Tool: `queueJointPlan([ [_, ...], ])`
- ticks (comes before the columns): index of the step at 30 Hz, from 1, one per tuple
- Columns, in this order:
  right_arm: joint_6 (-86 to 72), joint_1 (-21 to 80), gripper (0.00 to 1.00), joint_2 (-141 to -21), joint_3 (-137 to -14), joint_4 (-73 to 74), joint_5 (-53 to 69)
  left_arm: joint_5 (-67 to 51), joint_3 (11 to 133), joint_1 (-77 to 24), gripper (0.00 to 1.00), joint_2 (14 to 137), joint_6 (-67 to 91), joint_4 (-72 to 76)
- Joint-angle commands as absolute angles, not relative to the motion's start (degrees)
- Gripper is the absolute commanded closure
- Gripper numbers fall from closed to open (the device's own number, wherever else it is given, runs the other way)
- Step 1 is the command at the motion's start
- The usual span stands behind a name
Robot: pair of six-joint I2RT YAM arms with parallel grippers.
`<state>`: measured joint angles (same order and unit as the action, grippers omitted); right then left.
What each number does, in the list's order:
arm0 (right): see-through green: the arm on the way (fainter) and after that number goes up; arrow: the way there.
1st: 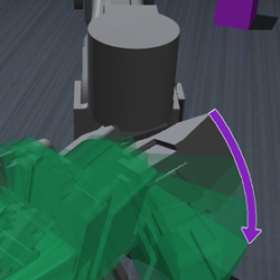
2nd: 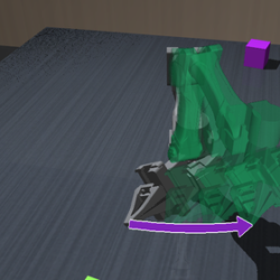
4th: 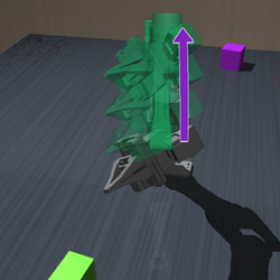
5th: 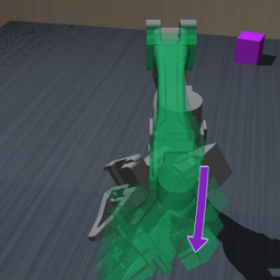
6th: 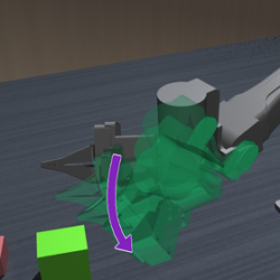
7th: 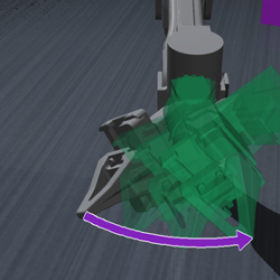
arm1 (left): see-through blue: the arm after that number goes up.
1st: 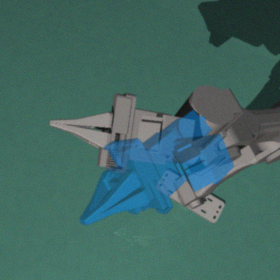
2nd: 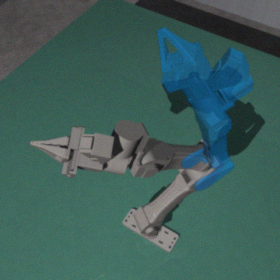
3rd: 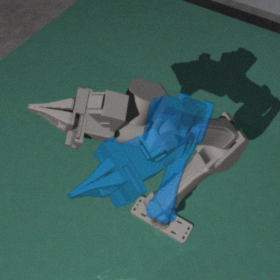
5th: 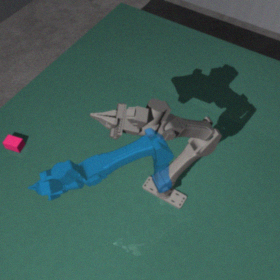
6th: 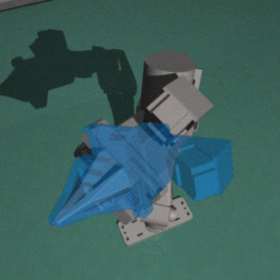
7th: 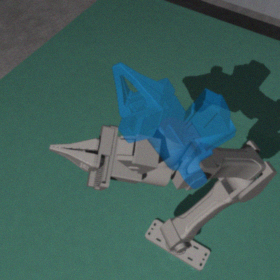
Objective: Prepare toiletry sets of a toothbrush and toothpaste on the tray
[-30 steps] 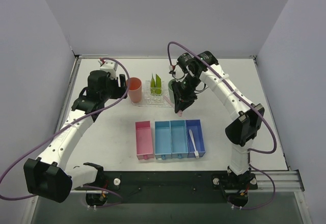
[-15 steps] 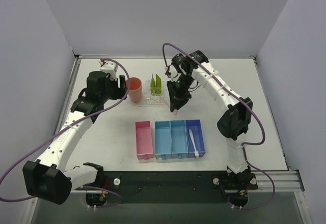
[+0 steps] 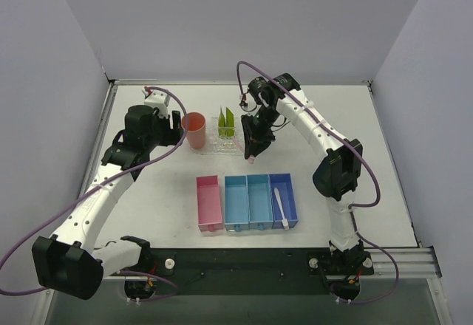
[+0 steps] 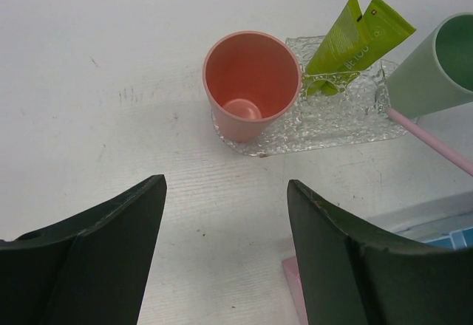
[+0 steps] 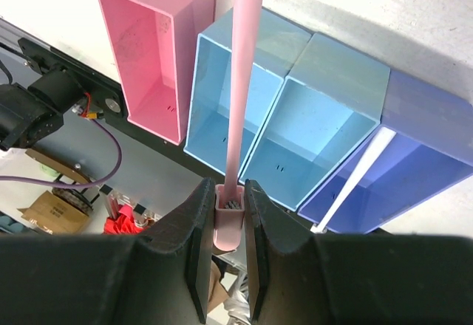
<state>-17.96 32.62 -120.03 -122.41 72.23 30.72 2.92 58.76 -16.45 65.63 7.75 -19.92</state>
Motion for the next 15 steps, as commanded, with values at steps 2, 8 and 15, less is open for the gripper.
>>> queueJointPlan([
  [2, -19.51, 31.99, 1.00, -122.17, -125.50, 72.25, 31.03, 4.13, 58.89, -16.17, 0.23, 63.63, 6.86, -18.02],
  [8, -20.74, 31.82, 1.00, -123.31, -125.86, 70.75, 31.20, 4.31, 58.80, -16.17, 0.23, 63.63, 6.77, -18.02],
  [15, -21.88, 31.64, 1.00, -124.54, -125.86, 68.73, 31.73, 4.75, 58.71, -16.08, 0.23, 63.54, 6.68, -18.02],
])
